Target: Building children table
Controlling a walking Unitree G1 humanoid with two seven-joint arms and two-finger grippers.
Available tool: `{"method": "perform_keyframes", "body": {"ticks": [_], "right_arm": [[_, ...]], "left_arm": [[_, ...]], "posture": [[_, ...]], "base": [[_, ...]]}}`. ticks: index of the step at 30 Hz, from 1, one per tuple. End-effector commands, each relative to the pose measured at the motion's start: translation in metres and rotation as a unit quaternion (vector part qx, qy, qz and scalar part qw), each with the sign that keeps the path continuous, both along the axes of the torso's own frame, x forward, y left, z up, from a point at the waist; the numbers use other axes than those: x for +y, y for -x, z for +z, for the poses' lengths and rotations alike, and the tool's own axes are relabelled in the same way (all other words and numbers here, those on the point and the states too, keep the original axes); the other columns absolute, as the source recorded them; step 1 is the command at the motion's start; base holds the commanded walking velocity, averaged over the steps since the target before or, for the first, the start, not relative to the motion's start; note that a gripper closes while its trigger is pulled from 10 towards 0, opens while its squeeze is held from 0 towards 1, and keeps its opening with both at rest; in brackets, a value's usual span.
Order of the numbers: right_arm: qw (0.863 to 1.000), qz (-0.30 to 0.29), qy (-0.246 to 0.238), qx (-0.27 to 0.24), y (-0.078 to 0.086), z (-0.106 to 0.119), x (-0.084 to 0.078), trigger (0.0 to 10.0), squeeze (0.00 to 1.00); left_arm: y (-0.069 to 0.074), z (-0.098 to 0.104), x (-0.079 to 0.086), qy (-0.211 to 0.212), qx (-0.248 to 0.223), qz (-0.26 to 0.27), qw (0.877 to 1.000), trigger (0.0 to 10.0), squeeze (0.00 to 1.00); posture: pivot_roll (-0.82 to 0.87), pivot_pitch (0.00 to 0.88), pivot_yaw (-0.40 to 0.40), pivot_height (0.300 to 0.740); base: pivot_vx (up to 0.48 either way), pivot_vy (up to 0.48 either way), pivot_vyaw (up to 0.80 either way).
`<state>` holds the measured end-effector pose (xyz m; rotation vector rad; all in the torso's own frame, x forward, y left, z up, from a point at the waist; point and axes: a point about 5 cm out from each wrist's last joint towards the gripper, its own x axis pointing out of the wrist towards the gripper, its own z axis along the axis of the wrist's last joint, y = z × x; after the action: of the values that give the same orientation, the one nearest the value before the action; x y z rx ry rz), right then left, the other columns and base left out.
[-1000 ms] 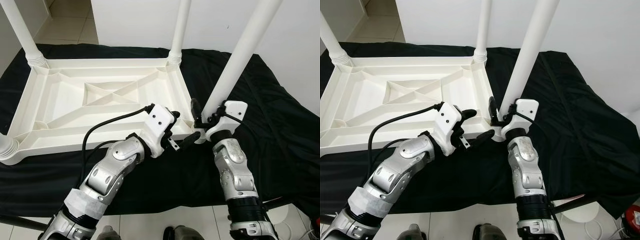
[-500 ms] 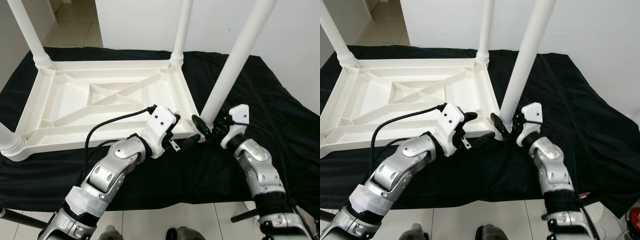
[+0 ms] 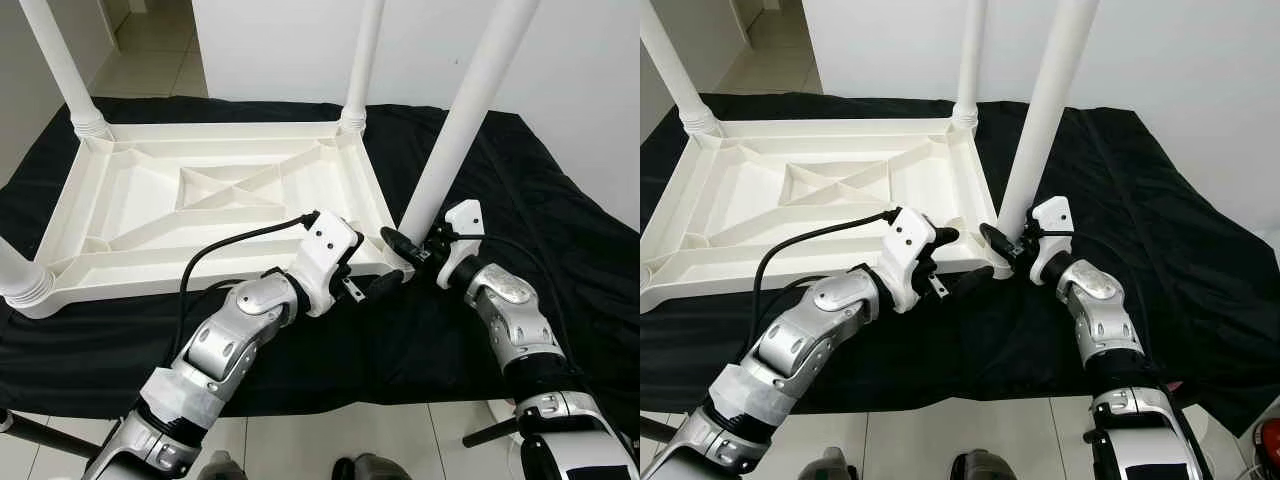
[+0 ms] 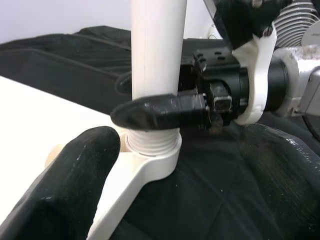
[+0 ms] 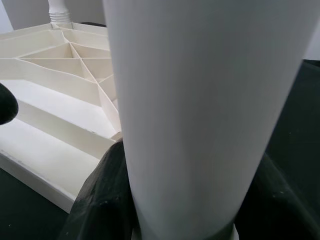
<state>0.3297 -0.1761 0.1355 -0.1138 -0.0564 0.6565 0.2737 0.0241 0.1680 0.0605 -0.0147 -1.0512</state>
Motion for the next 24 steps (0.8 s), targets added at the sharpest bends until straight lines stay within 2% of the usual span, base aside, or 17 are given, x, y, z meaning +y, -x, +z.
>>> {"method": "perform_keyframes", "body": {"ticks": [1, 4, 5, 7, 11, 16, 21, 24], "right_arm": [[1.000, 0.017, -0.009, 0.018, 0.002, -0.008, 0.005, 0.0, 0.00], [1.000, 0.013, -0.006, 0.014, 0.004, -0.010, 0.006, 0.0, 0.00], [1.000, 0.005, -0.010, 0.013, 0.005, -0.012, 0.007, 10.0, 0.00], [1.000, -0.003, -0.018, 0.012, 0.006, -0.013, 0.008, 10.0, 0.00], [0.998, -0.053, -0.040, 0.018, 0.008, -0.015, 0.015, 10.0, 0.00], [0.994, -0.100, -0.039, 0.027, 0.008, -0.017, 0.020, 10.0, 0.00], [0.984, -0.167, -0.040, 0.040, 0.010, -0.022, 0.026, 10.0, 0.00], [0.981, -0.183, -0.046, 0.043, 0.012, -0.023, 0.029, 10.0, 0.00]], "left_arm": [[0.004, -0.001, -0.005, -0.009, 0.005, -0.048, 0.999, 10.0, 0.00], [0.004, -0.002, -0.005, -0.007, 0.007, -0.046, 0.999, 10.0, 0.00], [0.005, -0.003, -0.005, -0.005, 0.010, -0.045, 0.999, 10.0, 0.00], [0.005, -0.003, -0.005, -0.004, 0.013, -0.044, 0.999, 10.0, 0.00], [0.006, -0.004, -0.006, -0.004, 0.014, -0.043, 0.999, 10.0, 0.00], [0.007, -0.005, -0.006, -0.003, 0.016, -0.044, 0.999, 10.0, 0.00], [0.007, -0.005, -0.007, -0.004, 0.016, -0.044, 0.999, 10.0, 0.00], [0.007, -0.005, -0.007, -0.002, 0.016, -0.041, 0.999, 10.0, 0.00]], "posture": [[0.06, 0.000, -0.034, 0.740], [0.05, 0.000, -0.034, 0.740], [0.05, 0.000, -0.034, 0.740], [0.05, 0.000, -0.034, 0.740], [0.05, 0.000, -0.036, 0.740], [0.04, 0.000, -0.035, 0.740], [0.05, 0.000, -0.040, 0.740], [0.05, 0.000, -0.040, 0.740]], "base": [[0.000, 0.000, 0.00], [0.000, 0.000, 0.00], [0.000, 0.000, 0.00], [0.000, 0.000, 0.00], [0.000, 0.000, 0.00], [0.000, 0.000, 0.00], [0.000, 0.000, 0.00], [0.000, 0.000, 0.00]]}}
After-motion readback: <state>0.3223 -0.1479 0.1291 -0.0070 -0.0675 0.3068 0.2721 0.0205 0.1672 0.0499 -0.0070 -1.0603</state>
